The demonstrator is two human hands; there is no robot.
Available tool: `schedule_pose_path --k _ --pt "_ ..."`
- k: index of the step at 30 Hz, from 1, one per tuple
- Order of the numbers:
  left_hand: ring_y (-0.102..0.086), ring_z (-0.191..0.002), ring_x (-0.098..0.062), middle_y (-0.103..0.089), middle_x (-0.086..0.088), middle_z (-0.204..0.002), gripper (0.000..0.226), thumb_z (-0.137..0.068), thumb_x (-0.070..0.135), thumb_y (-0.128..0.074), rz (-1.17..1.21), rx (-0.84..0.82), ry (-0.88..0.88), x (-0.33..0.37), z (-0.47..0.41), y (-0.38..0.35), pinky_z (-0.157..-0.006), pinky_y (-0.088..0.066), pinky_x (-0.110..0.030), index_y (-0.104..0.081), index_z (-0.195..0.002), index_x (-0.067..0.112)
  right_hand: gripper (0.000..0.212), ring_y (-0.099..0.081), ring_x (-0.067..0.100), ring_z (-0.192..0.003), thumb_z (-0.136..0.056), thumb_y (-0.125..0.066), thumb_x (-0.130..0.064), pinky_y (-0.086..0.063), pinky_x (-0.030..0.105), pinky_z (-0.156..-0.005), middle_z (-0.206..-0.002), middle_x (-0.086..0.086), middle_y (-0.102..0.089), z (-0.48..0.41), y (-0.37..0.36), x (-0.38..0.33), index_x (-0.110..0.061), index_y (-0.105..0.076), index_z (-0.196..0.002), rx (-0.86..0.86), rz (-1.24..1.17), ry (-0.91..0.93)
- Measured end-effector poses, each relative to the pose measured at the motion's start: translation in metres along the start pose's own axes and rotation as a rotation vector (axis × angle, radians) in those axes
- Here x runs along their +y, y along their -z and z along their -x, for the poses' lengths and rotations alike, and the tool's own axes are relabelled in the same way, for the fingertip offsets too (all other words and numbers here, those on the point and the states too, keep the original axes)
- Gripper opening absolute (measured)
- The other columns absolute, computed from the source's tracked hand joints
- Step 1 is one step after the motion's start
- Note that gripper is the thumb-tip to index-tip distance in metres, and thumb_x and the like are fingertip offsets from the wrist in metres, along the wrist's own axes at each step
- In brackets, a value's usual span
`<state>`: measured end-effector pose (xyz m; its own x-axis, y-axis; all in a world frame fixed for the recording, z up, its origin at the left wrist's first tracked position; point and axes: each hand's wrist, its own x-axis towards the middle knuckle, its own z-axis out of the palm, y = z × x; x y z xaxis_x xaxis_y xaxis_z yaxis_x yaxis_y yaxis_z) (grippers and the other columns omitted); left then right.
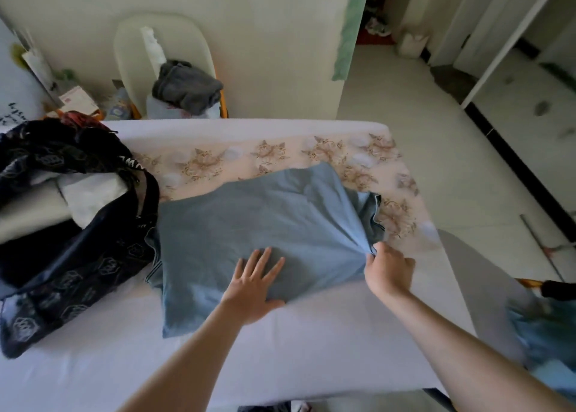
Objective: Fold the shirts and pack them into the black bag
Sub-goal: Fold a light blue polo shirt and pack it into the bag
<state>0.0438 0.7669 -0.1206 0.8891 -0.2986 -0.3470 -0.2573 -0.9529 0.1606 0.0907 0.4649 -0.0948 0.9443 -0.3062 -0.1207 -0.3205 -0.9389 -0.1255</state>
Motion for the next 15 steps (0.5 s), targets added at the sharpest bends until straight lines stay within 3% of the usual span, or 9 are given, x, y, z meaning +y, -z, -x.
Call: schedule_pose_path --k 2,5,7,9,12,13,15 --pt "-0.033 -0.144 -0.029 -0.028 -0.008 -0.160 0.100 -0.073 0.080 -0.038 -0.009 0.000 -0.006 0.002 0.008 -0.009 -0.105 -0.041 -0.060 -0.004 -0.156 0.035 0.018 -0.057 0.027 -0.106 -0.096 -0.051 -0.033 -0.035 0.038 -0.085 -0.109 0.003 -0.066 0.001 0.007 0.014 -0.022 -0.061 -0.107 -0.061 0.137 -0.046" --pt "-0.012 -0.151 -0.026 -0.011 -0.003 -0.165 0.101 -0.073 0.084 -0.040 -0.006 0.027 -0.018 -0.003 0.018 -0.014 -0.116 -0.017 -0.061 -0.009 -0.156 0.036 0.032 -0.050 0.030 -0.114 -0.088 -0.062 -0.026 -0.038 0.040 -0.090 -0.122 0.008 -0.057 0.004 0.003 0.027 -0.019 -0.056 -0.118 -0.038 0.206 -0.020" --pt "0.000 -0.152 -0.024 -0.001 0.001 -0.165 0.101 -0.073 0.086 -0.039 -0.020 0.054 -0.005 -0.008 0.027 -0.017 -0.117 -0.008 -0.062 -0.006 -0.156 0.039 0.055 -0.047 0.036 -0.117 -0.071 -0.074 -0.014 -0.041 0.044 -0.091 -0.131 0.015 -0.052 0.012 -0.003 0.020 -0.016 -0.055 -0.123 0.026 0.149 0.173" --pt "-0.005 -0.151 -0.028 -0.009 0.001 -0.165 0.086 -0.081 0.084 -0.030 -0.011 0.009 0.016 -0.013 0.038 -0.020 -0.113 -0.020 -0.067 -0.014 -0.155 0.042 0.071 -0.043 0.038 -0.129 -0.065 -0.073 -0.012 -0.041 0.047 -0.099 -0.145 0.017 -0.043 0.021 -0.008 0.005 -0.015 -0.053 -0.133 0.040 0.087 0.440" --pt "-0.025 -0.143 -0.038 -0.030 -0.001 -0.160 0.063 -0.097 0.066 -0.009 -0.074 -0.092 0.128 -0.020 0.051 -0.025 -0.089 -0.040 -0.077 -0.030 -0.151 0.041 0.082 -0.018 0.033 -0.149 -0.077 -0.059 -0.014 -0.020 0.043 -0.121 -0.165 0.013 -0.013 0.038 -0.017 -0.023 -0.019 -0.031 -0.154 -0.198 0.072 0.749" --pt "-0.024 -0.144 -0.040 -0.024 0.000 -0.162 0.061 -0.097 0.063 -0.006 -0.106 -0.088 0.147 -0.022 0.055 -0.026 -0.088 -0.037 -0.080 -0.025 -0.152 0.044 0.085 -0.008 0.029 -0.152 -0.081 -0.055 -0.013 -0.013 0.040 -0.123 -0.167 0.010 -0.003 0.041 -0.021 -0.029 -0.021 -0.021 -0.158 -0.279 0.099 0.774" --pt "0.000 -0.150 -0.039 0.010 0.007 -0.165 0.068 -0.085 0.063 0.007 -0.129 -0.074 0.139 -0.028 0.059 -0.022 -0.100 -0.019 -0.081 0.000 -0.152 0.052 0.085 0.002 0.025 -0.154 -0.086 -0.048 -0.007 -0.006 0.037 -0.124 -0.167 0.009 0.007 0.042 -0.026 -0.035 -0.023 -0.009 -0.160 -0.329 0.172 0.786"
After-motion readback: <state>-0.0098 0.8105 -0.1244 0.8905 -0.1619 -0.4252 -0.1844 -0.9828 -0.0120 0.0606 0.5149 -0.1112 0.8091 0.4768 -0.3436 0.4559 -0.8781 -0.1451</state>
